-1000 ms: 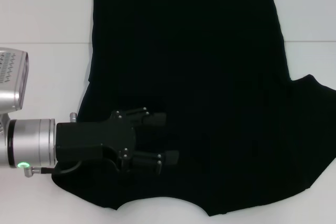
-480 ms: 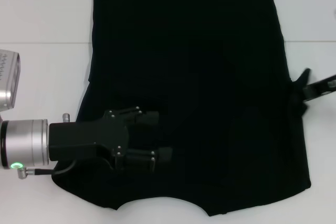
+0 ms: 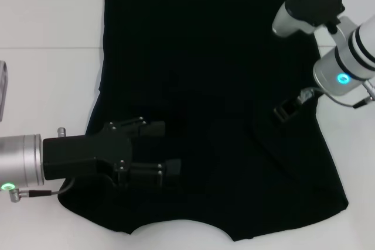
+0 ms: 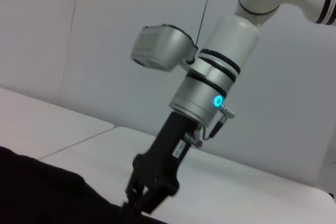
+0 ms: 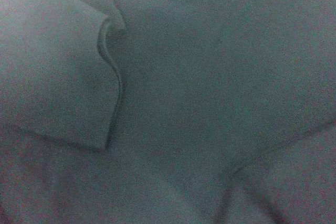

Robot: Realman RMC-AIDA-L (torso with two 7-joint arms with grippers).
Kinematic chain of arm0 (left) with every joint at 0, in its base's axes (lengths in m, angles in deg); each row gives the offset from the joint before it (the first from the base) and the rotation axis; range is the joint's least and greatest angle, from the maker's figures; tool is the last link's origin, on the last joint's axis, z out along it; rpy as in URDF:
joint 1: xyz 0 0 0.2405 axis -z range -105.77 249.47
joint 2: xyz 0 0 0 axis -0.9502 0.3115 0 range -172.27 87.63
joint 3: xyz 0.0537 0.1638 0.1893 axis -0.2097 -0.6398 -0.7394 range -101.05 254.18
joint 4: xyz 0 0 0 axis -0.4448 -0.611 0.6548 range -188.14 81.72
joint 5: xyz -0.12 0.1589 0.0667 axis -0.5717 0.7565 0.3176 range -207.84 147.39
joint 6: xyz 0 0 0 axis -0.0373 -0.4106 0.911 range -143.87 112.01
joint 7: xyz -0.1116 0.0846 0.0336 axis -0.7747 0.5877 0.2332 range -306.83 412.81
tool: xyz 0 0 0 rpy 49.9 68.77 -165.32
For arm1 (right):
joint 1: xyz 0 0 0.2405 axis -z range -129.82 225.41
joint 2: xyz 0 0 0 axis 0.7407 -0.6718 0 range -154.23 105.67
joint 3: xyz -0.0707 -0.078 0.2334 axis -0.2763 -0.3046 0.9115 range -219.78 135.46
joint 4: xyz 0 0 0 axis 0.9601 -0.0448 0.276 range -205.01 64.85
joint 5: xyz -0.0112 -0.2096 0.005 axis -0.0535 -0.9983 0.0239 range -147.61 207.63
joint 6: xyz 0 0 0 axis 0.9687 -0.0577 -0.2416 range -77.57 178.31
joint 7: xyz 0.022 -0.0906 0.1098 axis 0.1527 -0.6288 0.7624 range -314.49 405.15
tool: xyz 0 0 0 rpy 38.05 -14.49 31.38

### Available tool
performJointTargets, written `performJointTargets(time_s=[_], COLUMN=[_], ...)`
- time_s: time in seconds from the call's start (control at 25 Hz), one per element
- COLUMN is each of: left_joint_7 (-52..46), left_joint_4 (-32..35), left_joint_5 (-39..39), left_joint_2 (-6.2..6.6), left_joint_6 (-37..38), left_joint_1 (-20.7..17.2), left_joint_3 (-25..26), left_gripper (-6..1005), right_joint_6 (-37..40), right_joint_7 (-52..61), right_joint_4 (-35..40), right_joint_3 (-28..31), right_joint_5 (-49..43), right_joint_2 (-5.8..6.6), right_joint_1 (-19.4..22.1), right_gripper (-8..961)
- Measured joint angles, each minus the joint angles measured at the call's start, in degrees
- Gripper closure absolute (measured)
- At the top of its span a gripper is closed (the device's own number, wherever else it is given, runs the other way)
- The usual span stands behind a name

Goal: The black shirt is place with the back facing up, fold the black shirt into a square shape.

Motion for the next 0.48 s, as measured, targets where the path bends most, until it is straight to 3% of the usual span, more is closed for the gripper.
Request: performJointTargets(time_s=[0.08, 0.48], left_joint_7=[0.0, -5.6], left_joint_4=[0.0, 0.4], left_joint_5=[0.0, 0.4], left_joint_2=[0.1, 1.2], left_joint_6=[-0.2, 1.5], left_joint_1=[0.0, -0.5], left_joint_3=[0.0, 5.0], left_gripper=[180, 189], right_joint_6=[-0.8, -2.8], right_joint_7=[0.7, -8.6], right_joint_4=[1.5, 4.0], right_joint_3=[0.3, 5.9], right_joint_5=[0.1, 15.1], right_joint_2=[-0.24, 0.87], right_joint_1=[0.3, 5.9], right_gripper=[949, 493])
